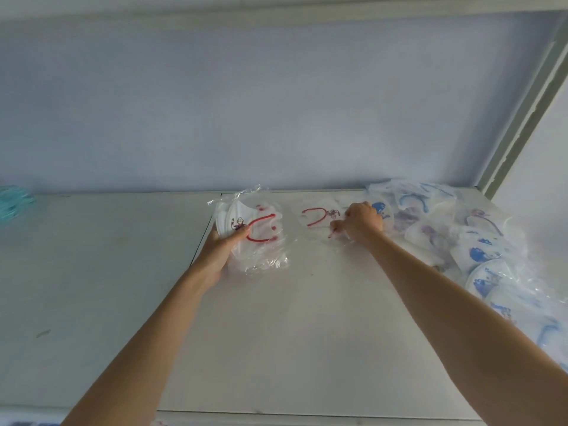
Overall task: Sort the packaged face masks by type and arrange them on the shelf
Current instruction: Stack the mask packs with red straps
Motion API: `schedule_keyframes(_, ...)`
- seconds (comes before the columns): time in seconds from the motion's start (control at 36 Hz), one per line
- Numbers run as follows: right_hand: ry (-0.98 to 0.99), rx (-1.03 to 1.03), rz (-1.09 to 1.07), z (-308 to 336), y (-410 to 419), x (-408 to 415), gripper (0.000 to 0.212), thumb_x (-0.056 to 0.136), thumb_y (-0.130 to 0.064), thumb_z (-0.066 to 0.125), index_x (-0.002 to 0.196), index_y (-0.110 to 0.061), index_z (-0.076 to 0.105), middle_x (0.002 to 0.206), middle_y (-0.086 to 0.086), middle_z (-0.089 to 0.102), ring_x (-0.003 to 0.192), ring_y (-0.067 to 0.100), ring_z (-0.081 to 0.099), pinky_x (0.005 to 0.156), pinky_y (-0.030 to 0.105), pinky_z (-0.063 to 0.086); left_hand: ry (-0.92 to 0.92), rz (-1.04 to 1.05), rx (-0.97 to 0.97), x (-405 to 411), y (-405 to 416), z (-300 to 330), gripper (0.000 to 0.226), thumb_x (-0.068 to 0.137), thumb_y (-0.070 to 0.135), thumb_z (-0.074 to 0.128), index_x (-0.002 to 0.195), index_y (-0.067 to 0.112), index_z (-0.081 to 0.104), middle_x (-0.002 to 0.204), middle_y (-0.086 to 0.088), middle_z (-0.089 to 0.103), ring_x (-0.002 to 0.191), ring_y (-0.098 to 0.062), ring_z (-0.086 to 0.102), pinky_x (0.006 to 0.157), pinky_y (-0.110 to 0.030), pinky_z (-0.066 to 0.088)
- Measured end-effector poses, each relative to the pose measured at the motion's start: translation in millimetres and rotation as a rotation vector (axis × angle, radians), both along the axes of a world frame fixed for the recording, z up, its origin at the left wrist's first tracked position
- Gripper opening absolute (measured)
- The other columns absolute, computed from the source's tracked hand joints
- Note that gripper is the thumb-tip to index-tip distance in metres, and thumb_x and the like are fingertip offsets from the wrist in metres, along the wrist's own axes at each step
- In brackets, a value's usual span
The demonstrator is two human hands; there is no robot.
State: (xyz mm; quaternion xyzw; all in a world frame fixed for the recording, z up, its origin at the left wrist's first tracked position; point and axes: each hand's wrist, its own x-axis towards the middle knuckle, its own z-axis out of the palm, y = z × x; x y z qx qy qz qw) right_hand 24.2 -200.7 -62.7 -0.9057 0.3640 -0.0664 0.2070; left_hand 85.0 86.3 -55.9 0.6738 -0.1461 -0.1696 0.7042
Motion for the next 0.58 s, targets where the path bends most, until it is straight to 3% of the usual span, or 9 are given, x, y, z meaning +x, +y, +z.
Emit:
schedule_keyframes(0.06, -0.073, 0.098, -0.001, -3.0, -2.8, 1.0, 0.038, 0.069, -0.040, 0.077, 0.091, -0.012, 0.064, 0.104, 0.011, 0.066, 0.097, 0.030, 0.062, 0.081, 0.033, 0.049, -0.010, 0.008, -0.009, -0.7, 0.0, 0.3, 0.020, 0.091, 0.014, 0.064, 0.110, 0.020, 0.064, 0.101, -0.003, 0.073, 0.096, -0.021, 0.069, 0.085, -0.036, 0.055)
schedule_keyframes(0.14, -0.224, 0.272, -0.024, -2.1, -7.7, 0.4, 0.031, 0.074, -0.022, 0.078, 0.100, -0.010, 0.065, 0.091, 0.006, 0.063, 0.093, 0.028, 0.064, 0.081, 0.036, 0.053, -0.025, 0.003, -0.017, -2.1, 0.4, 0.8, 0.017, 0.092, 0.014, 0.064, 0.106, 0.023, 0.065, 0.096, 0.002, 0.074, 0.093, -0.018, 0.070, 0.082, -0.034, 0.055)
schedule_keyframes(0.25, -0.424, 0.287, -0.050, 7.0, -9.0, -5.7, 0.016, 0.079, -0.016, 0.072, 0.091, -0.015, 0.063, 0.083, 0.001, 0.058, 0.079, 0.020, 0.056, 0.068, 0.026, 0.040, -0.025, 0.007, -0.022, -3.7, 0.7, -1.2, 0.016, 0.091, 0.015, 0.065, 0.105, 0.024, 0.065, 0.097, 0.002, 0.074, 0.095, -0.018, 0.070, 0.088, -0.037, 0.053)
schedule_keyframes(0.36, -0.715, 0.441, -0.090, 20.9, 1.9, -18.1, 0.011, 0.083, -0.008, 0.068, 0.089, -0.014, 0.061, 0.077, 0.003, 0.064, 0.056, 0.008, 0.060, 0.052, 0.017, 0.041, -0.037, 0.039, -0.017, -5.3, 0.4, -3.9, 0.027, 0.090, 0.019, 0.068, 0.116, 0.018, 0.062, 0.110, -0.006, 0.071, 0.106, -0.022, 0.067, 0.096, -0.040, 0.051)
schedule_keyframes(0.42, -0.896, 0.590, -0.106, 29.7, 15.8, -25.8, 0.012, 0.084, -0.004, 0.065, 0.083, -0.013, 0.057, 0.071, 0.002, 0.061, 0.045, -0.001, 0.058, 0.048, 0.015, 0.040, -0.049, 0.055, -0.025, -6.2, -2.6, -6.3, 0.037, 0.089, 0.020, 0.069, 0.124, 0.014, 0.057, 0.112, -0.006, 0.070, 0.107, -0.021, 0.066, 0.090, -0.035, 0.053)
schedule_keyframes(0.47, -1.012, 0.757, -0.088, 35.3, 34.3, -33.2, 0.018, 0.084, 0.001, 0.063, 0.075, -0.013, 0.055, 0.064, 0.004, 0.058, 0.043, 0.002, 0.057, 0.045, 0.017, 0.040, -0.057, 0.073, -0.044, -8.3, -7.9, -7.3, 0.038, 0.090, 0.017, 0.068, 0.125, 0.011, 0.056, 0.107, -0.003, 0.070, 0.100, -0.017, 0.068, 0.077, -0.025, 0.054)
schedule_keyframes(0.58, -1.002, 0.953, 0.005, 36.3, 71.0, -44.9, 0.016, 0.084, 0.001, 0.064, 0.079, -0.011, 0.056, 0.053, -0.003, 0.059, 0.047, 0.009, 0.055, 0.044, 0.020, 0.038, -0.066, 0.039, -0.069, -18.5, -19.7, -6.9, 0.032, 0.091, 0.013, 0.065, 0.122, 0.012, 0.058, 0.108, -0.004, 0.071, 0.098, -0.015, 0.069, 0.074, -0.022, 0.054)
